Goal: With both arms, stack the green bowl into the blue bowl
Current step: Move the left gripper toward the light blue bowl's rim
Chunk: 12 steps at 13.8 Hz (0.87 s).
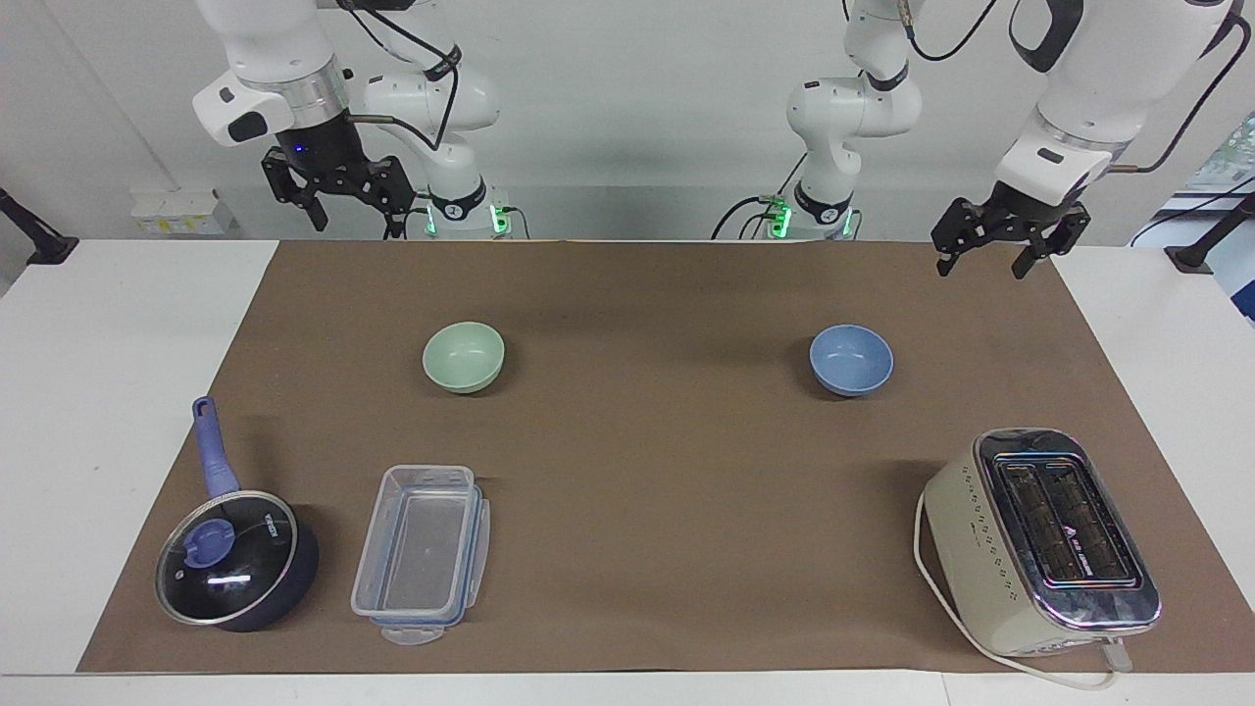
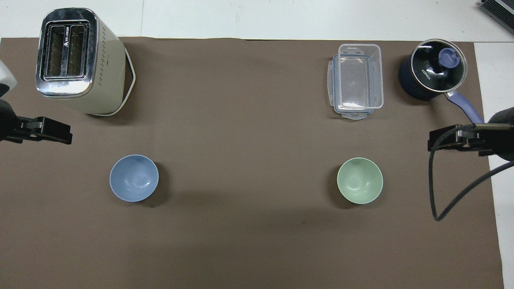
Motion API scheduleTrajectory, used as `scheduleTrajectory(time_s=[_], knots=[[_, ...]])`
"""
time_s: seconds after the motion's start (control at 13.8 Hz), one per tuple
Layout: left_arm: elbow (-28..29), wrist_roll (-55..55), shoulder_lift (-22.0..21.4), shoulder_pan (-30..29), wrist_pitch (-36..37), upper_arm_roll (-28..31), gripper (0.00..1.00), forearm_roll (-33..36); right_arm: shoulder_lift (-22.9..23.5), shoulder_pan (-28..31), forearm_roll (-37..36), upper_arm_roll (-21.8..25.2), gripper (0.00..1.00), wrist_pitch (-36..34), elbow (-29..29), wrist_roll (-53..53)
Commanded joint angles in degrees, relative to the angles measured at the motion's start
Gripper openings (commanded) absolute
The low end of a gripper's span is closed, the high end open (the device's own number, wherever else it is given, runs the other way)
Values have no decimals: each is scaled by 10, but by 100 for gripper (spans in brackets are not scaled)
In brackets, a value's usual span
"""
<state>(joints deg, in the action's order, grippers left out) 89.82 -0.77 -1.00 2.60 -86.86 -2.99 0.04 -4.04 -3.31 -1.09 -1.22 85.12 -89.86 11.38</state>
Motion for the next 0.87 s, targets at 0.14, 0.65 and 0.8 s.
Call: scheduleTrajectory(time_s=[0.14, 0.65, 0.8], knots=[[25, -7, -24, -6, 4, -4, 100, 10, -9, 8, 14, 0, 100, -1, -7, -4], [87, -10, -39, -8, -24, -4, 100, 10, -9, 8, 14, 0, 100, -2, -8, -3], [128, -9, -51, -10, -49, -4, 100, 9, -9, 8, 14, 0, 100, -2, -8, -2]])
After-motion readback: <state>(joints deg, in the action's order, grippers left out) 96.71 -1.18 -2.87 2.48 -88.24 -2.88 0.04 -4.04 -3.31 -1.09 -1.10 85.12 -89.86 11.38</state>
